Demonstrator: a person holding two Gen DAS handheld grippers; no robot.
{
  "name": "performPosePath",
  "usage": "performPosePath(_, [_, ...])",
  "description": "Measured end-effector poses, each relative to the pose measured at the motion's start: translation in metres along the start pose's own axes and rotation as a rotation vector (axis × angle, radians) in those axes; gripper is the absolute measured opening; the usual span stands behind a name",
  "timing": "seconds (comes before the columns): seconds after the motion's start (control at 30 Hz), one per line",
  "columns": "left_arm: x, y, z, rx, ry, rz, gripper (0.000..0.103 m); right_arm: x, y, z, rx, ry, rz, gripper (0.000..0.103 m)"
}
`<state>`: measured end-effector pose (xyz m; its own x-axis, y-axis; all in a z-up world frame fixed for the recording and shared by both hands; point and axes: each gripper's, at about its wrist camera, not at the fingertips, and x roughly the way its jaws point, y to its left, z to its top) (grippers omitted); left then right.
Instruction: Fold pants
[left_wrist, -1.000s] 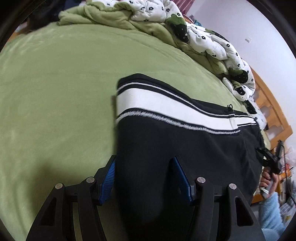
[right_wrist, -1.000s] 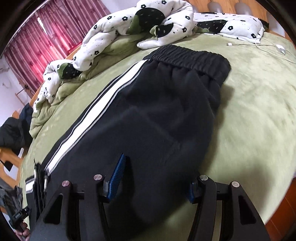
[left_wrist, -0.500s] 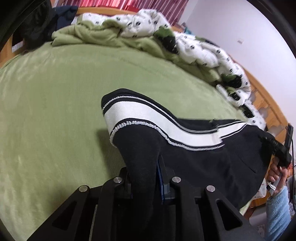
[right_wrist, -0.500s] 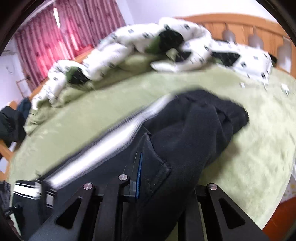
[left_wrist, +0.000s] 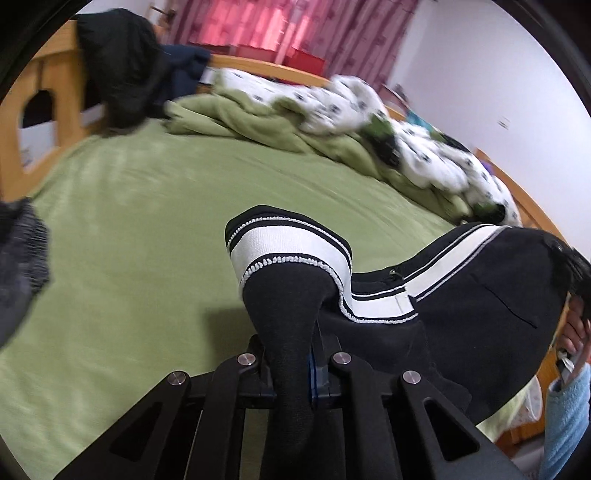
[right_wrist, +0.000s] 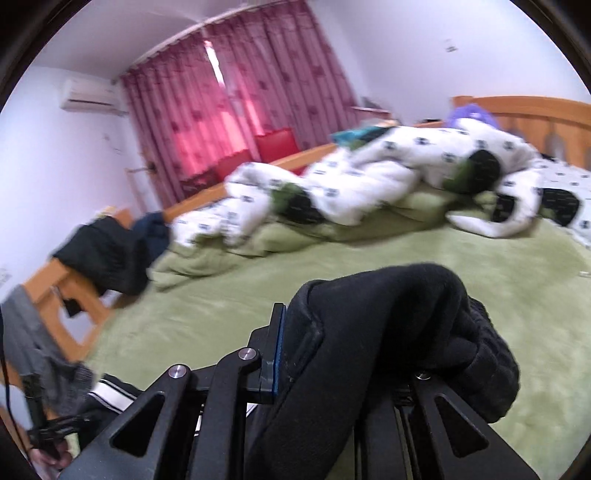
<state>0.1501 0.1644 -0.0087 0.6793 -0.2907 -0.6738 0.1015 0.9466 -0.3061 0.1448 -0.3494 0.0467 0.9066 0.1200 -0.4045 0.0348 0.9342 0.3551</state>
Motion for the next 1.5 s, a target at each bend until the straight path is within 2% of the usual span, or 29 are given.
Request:
performPosePath(0.1, [-0.002, 0.029, 0.004, -0.019, -0.001, 0.069, 0.011, 0.01, 0.026, -0.004, -0.015, -0.007, 0.062, 0.014])
performPosePath(0.2, [0.023, 0.049, -0.012, -0.02, 0.083, 0.133, 0.016, 0.034, 0.037, -0.03, -0.08, 0.083, 0.065, 0.015])
performPosePath(0.23, [0.034, 0.055, -0.02, -0.029, 0.115, 0.169, 0.023, 0.044, 0.035, -0.043, -0.095, 0.127, 0.051, 0.015])
performPosePath(0.27, [0.05, 0.061, -0.031, -0.034, 0.161, 0.233, 0.037, 0.054, 0.032, -0.058, -0.109, 0.171, 0.018, 0.015])
performPosePath(0.3, [0.059, 0.063, -0.038, -0.034, 0.186, 0.263, 0.045, 0.067, 0.022, -0.078, -0.112, 0.23, -0.039, 0.016])
performPosePath(0.33, [0.066, 0.066, -0.045, -0.034, 0.204, 0.28, 0.048, 0.075, 0.013, -0.09, -0.104, 0.268, -0.065, 0.016])
performPosePath(0.4, [0.073, 0.066, -0.058, -0.024, 0.216, 0.283, 0.062, 0.085, -0.01, -0.116, -0.053, 0.354, -0.062, 0.017])
performPosePath(0.5, [0.065, 0.061, -0.068, 0.005, 0.193, 0.287, 0.071, 0.066, -0.025, -0.131, -0.031, 0.356, 0.001, 0.024])
performPosePath(0.6, [0.052, 0.058, -0.078, -0.044, 0.188, 0.266, 0.072, 0.032, -0.023, -0.144, -0.082, 0.371, 0.01, 0.046])
performPosePath(0.67, [0.046, 0.055, -0.086, -0.072, 0.185, 0.241, 0.072, 0.01, -0.024, -0.151, -0.136, 0.359, -0.026, 0.047])
performPosePath(0.8, [0.032, 0.044, -0.099, -0.076, 0.147, 0.263, 0.073, -0.017, -0.052, -0.158, -0.172, 0.32, -0.125, 0.047])
performPosePath(0.87, [0.025, 0.042, -0.102, -0.09, 0.132, 0.281, 0.073, -0.007, -0.068, -0.159, -0.125, 0.348, -0.137, 0.047])
performPosePath(0.93, [0.017, 0.042, -0.105, -0.11, 0.121, 0.282, 0.073, 0.008, -0.075, -0.158, -0.075, 0.37, -0.105, 0.047])
performPosePath(1.03, [0.0, 0.043, -0.109, -0.157, 0.093, 0.252, 0.073, 0.039, -0.075, -0.159, -0.052, 0.373, -0.09, 0.047])
performPosePath(1.13, [-0.01, 0.041, -0.109, -0.182, 0.075, 0.174, 0.073, 0.077, -0.071, -0.16, -0.035, 0.408, -0.098, 0.059])
performPosePath(1.2, [-0.012, 0.038, -0.108, -0.187, 0.068, 0.167, 0.073, 0.092, -0.075, -0.158, 0.009, 0.407, -0.093, 0.057])
performPosePath(1.27, [-0.01, 0.035, -0.107, -0.185, 0.064, 0.165, 0.073, 0.096, -0.08, -0.154, 0.042, 0.375, -0.071, 0.039])
performPosePath(1.33, [-0.008, 0.032, -0.106, -0.193, 0.065, 0.171, 0.073, 0.092, -0.078, -0.144, -0.048, 0.297, -0.123, 0.029])
performPosePath(1.4, [-0.004, 0.031, -0.105, -0.203, 0.067, 0.147, 0.073, 0.078, -0.078, -0.124, -0.17, 0.189, -0.186, 0.027])
performPosePath(1.47, [0.0, 0.031, -0.104, -0.206, 0.064, 0.137, 0.073, 0.067, -0.091, -0.099, -0.181, 0.108, -0.225, 0.027])
performPosePath(1.5, [0.001, 0.03, -0.105, -0.204, 0.062, 0.138, 0.073, 0.068, -0.102, -0.091, -0.152, 0.116, -0.213, 0.027])
